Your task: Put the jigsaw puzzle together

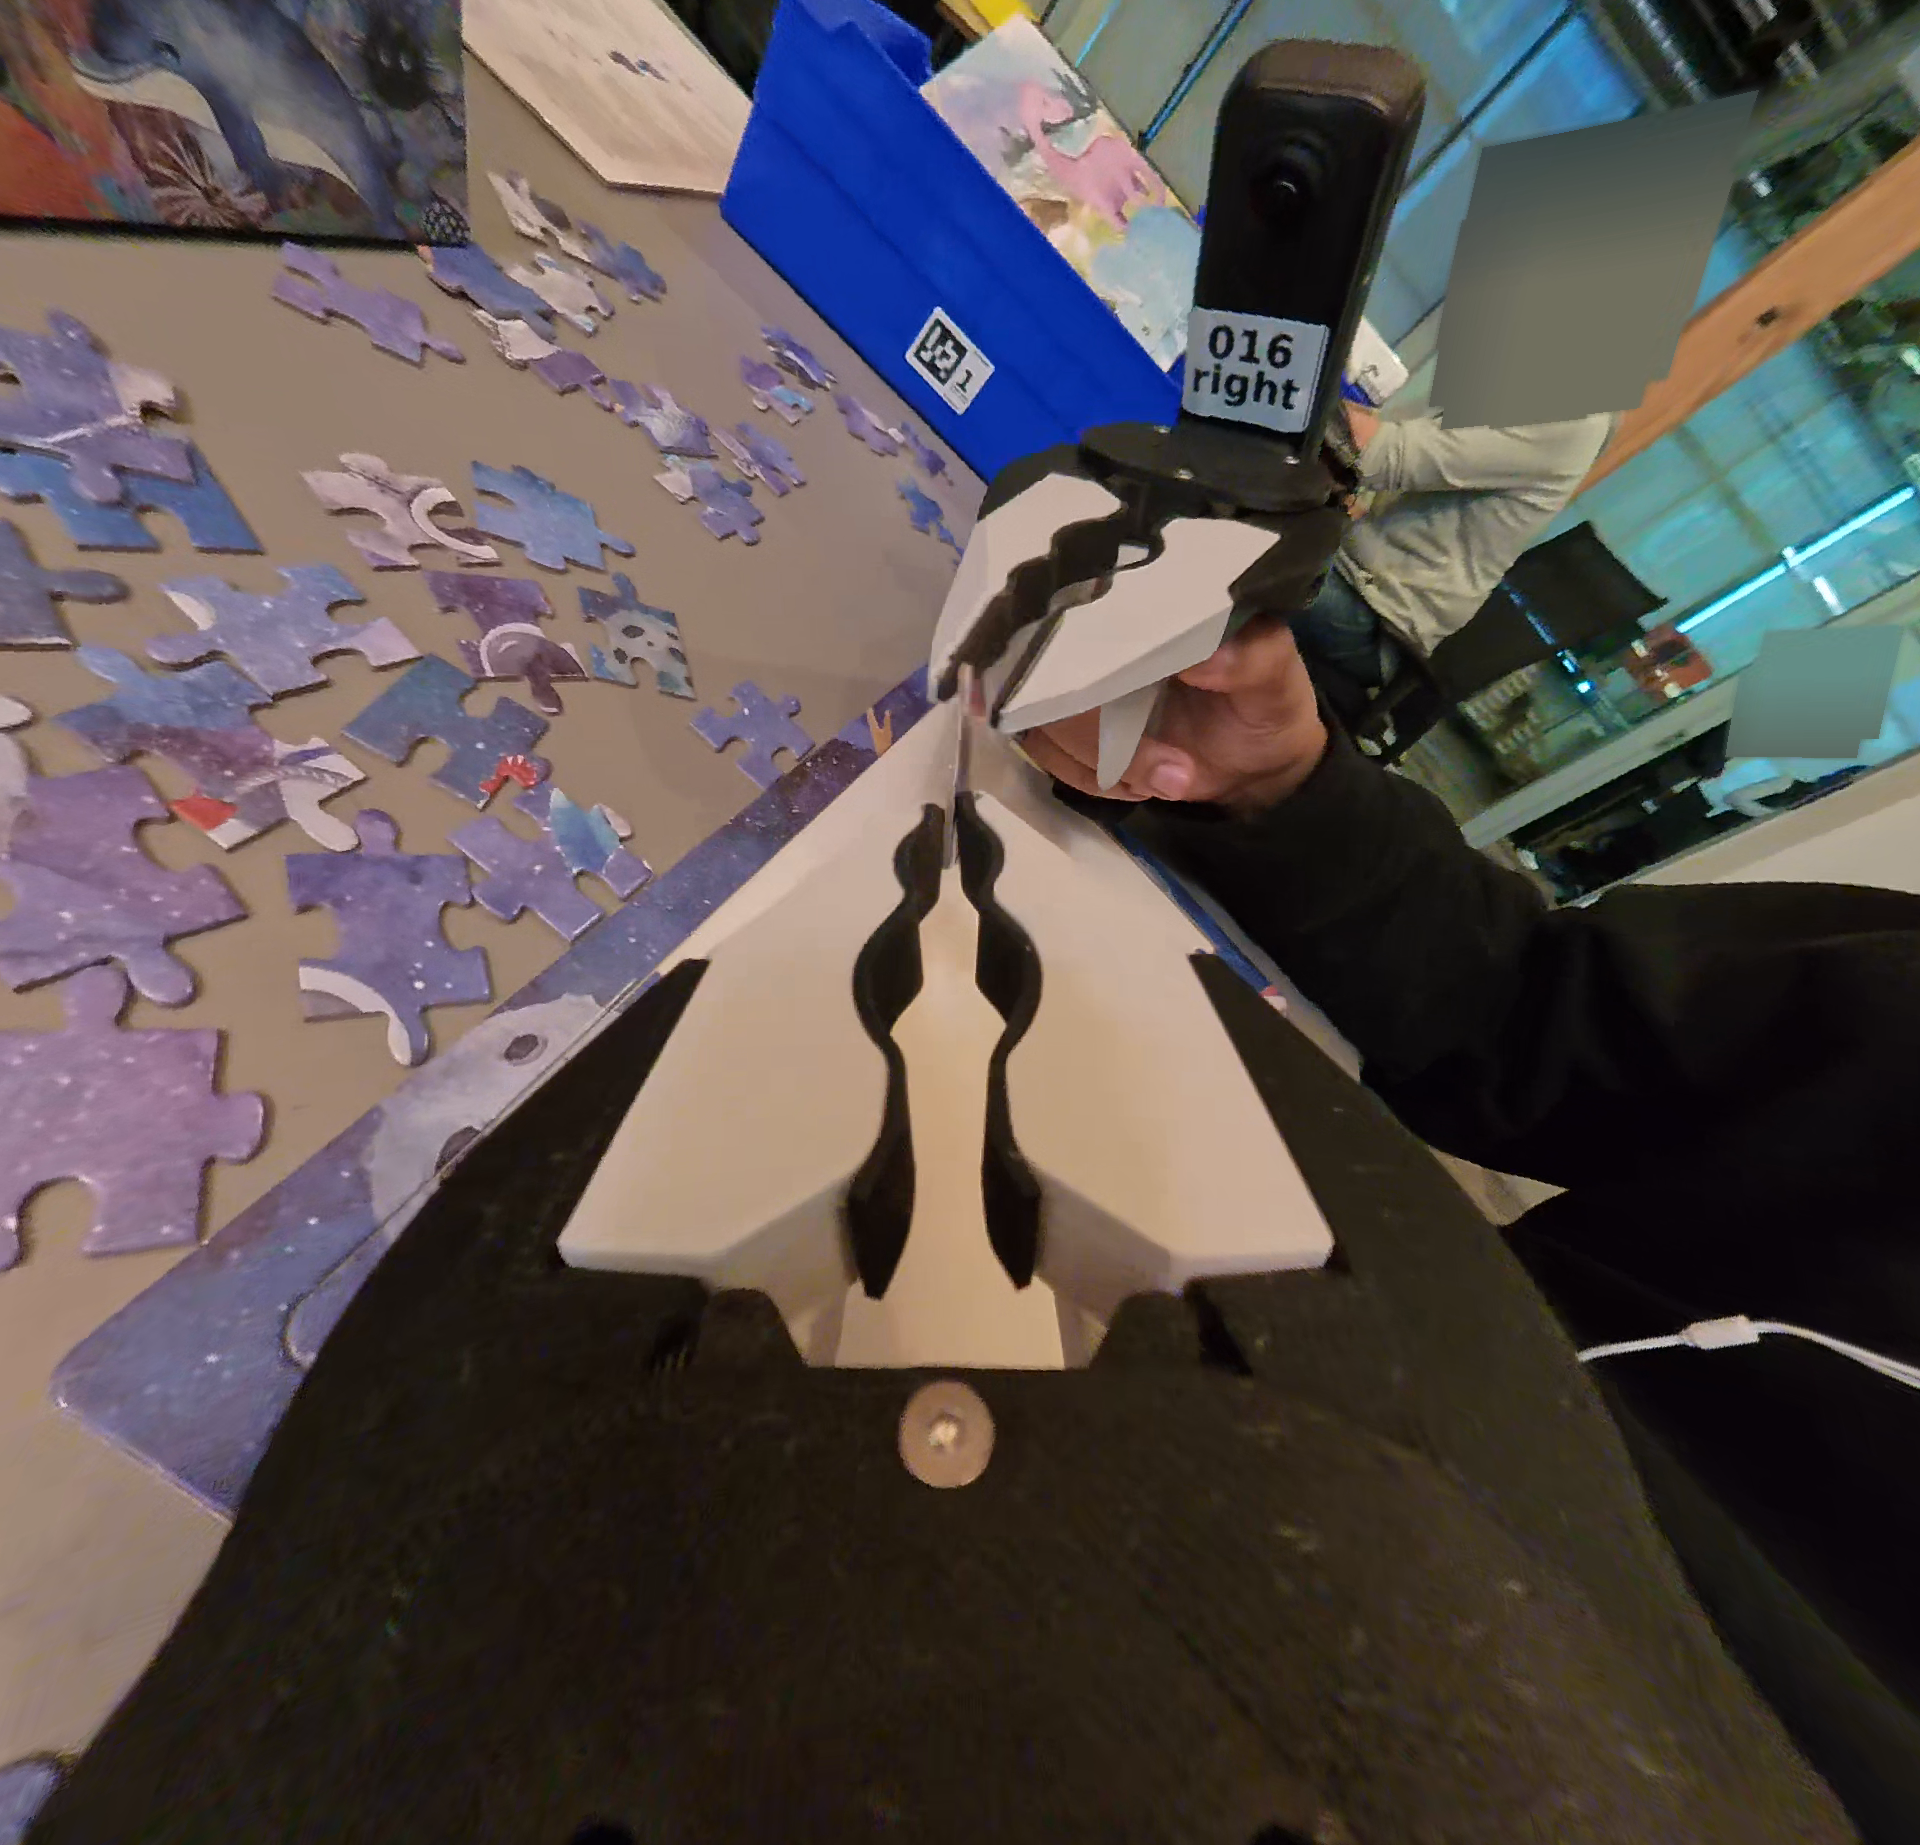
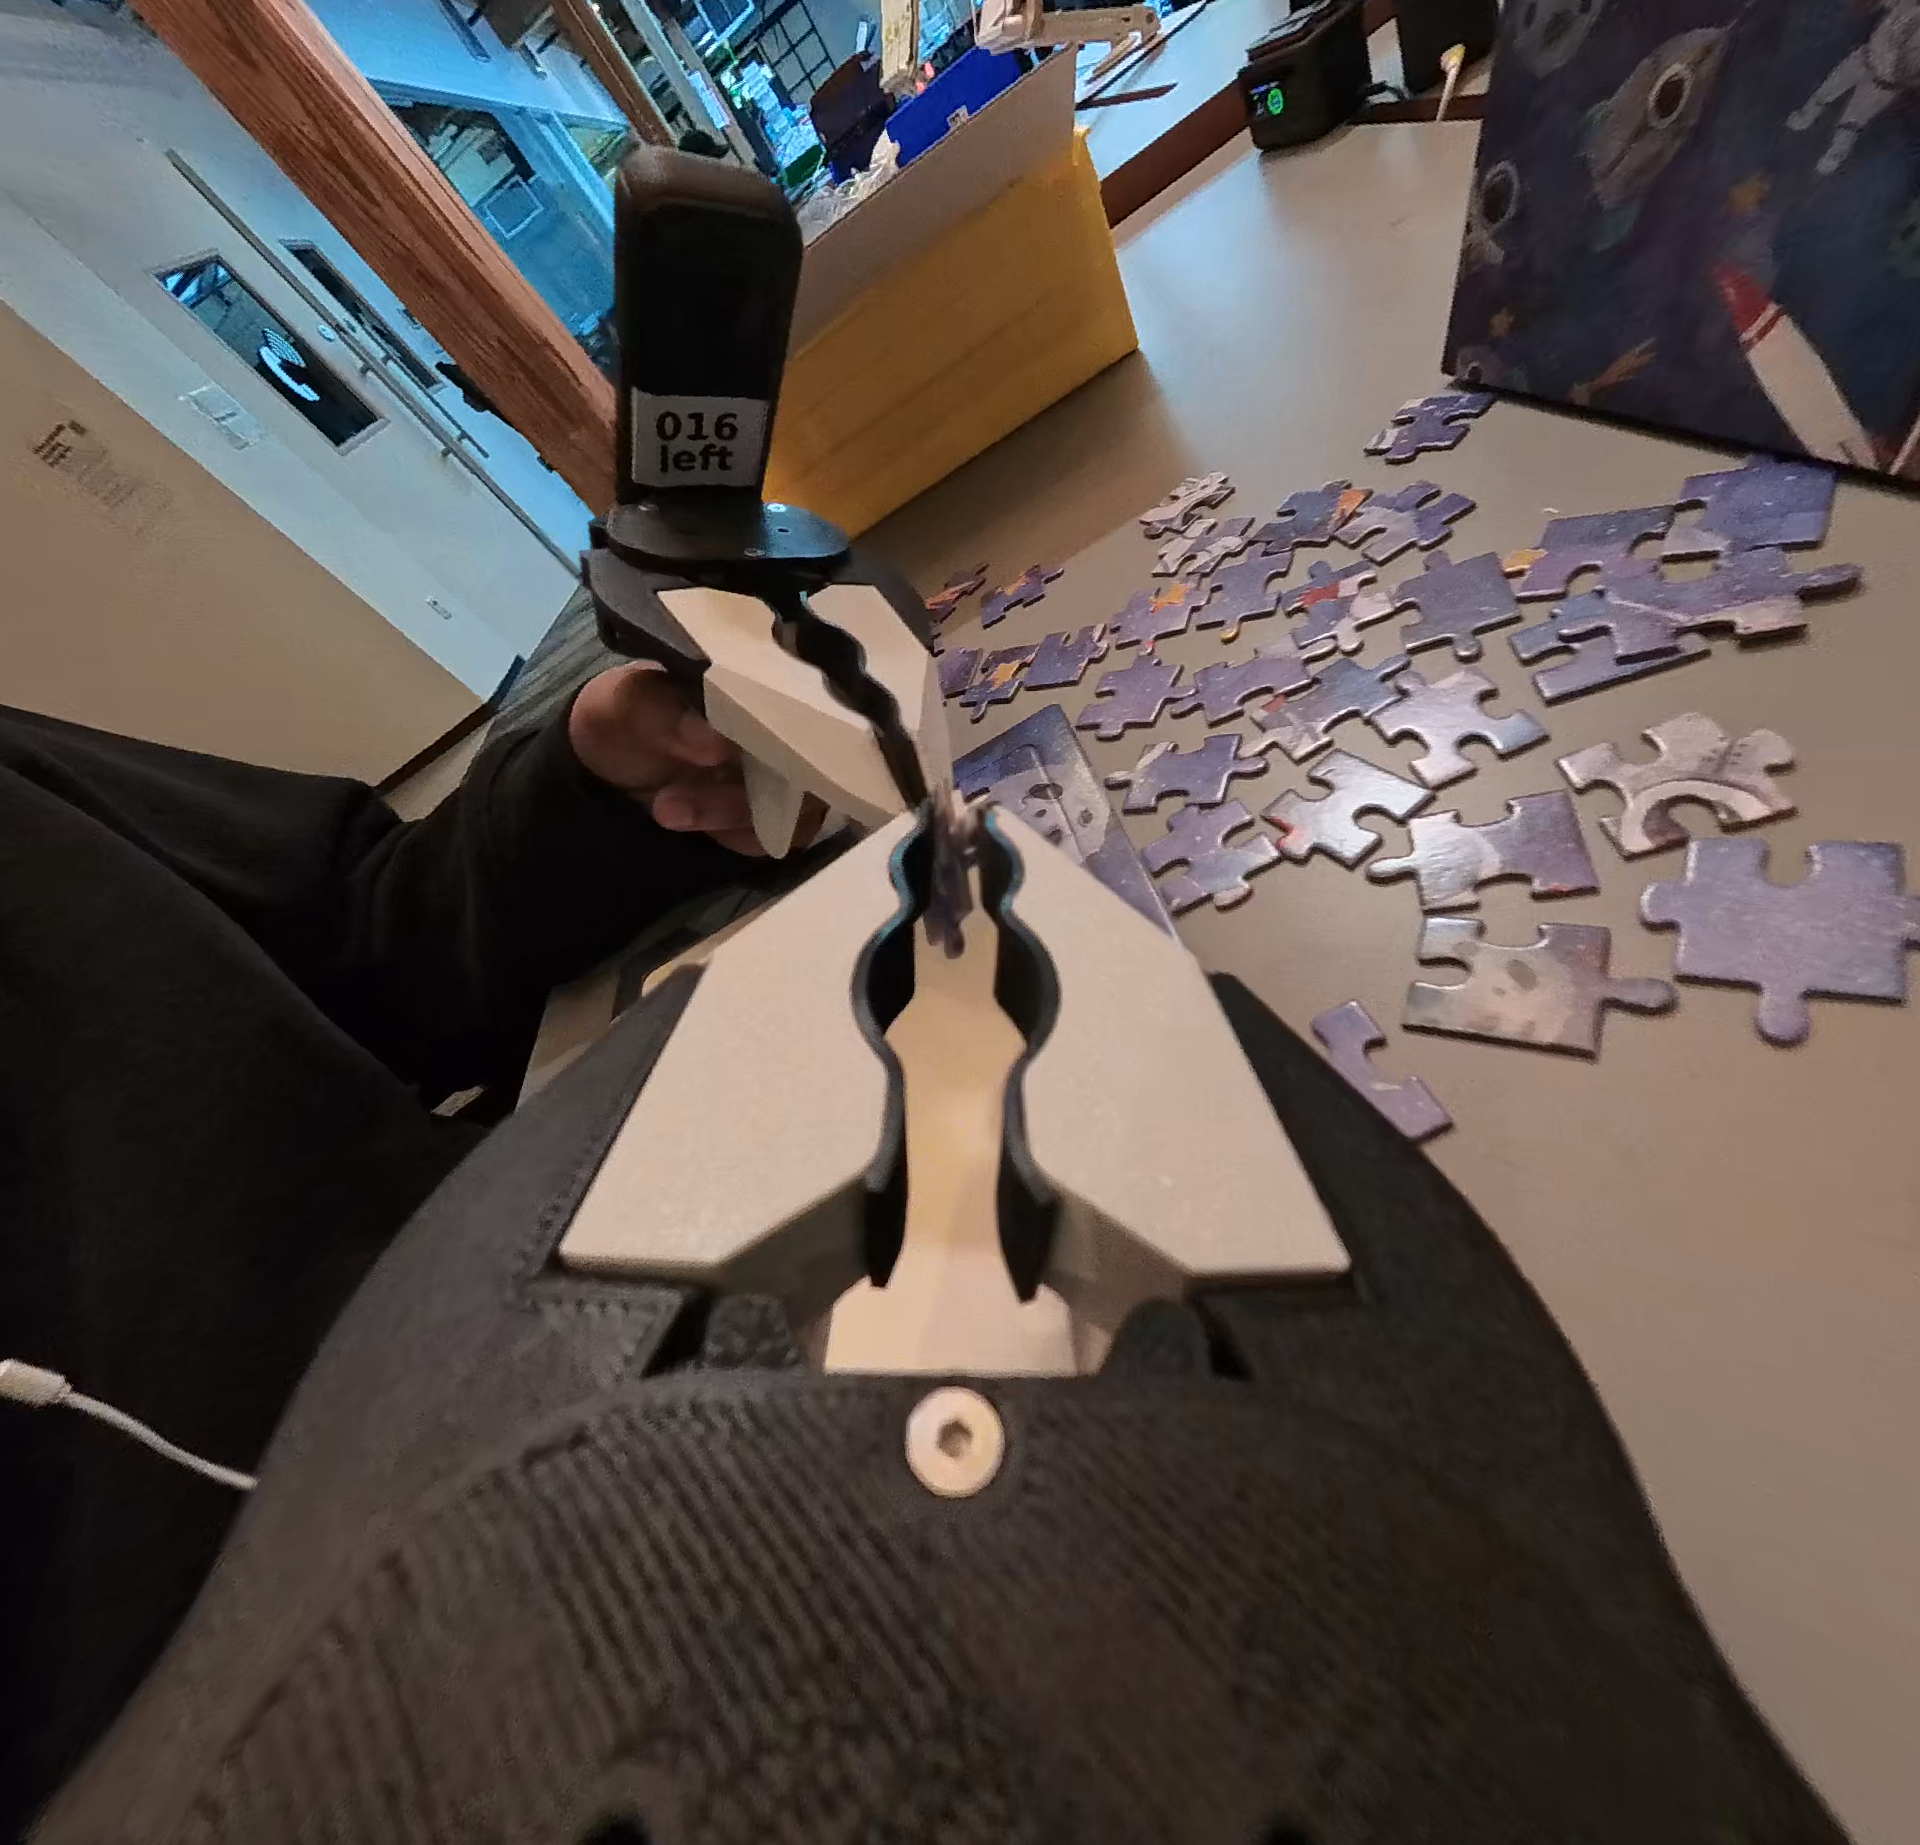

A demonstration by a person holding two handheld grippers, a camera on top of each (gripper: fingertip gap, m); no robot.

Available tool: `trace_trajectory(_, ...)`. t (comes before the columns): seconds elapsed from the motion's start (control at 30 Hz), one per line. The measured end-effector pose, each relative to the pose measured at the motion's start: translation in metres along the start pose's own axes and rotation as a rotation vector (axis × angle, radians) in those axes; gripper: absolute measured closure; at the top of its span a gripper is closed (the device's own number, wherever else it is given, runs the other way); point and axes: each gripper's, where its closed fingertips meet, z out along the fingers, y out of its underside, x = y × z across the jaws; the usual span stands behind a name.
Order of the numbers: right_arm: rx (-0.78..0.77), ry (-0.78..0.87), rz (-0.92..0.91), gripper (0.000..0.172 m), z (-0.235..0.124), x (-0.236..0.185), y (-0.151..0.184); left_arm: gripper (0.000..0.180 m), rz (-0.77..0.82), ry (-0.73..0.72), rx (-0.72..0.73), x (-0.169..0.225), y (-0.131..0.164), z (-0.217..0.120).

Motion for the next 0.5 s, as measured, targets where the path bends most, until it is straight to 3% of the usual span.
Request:
trace_trajectory(0.23,0.055,0.131,-0.13,0.146,-0.007,0.011,-0.012,0.18,-0.065,0.0,0.071,-0.007,-0.011,-0.008)
trace_trajectory(0.5,-0.019,0.433,-0.621,0.14,-0.005,0.014,-0.014,0.18,-0.165,0.091,0.153,-0.002,-0.023,-0.016)
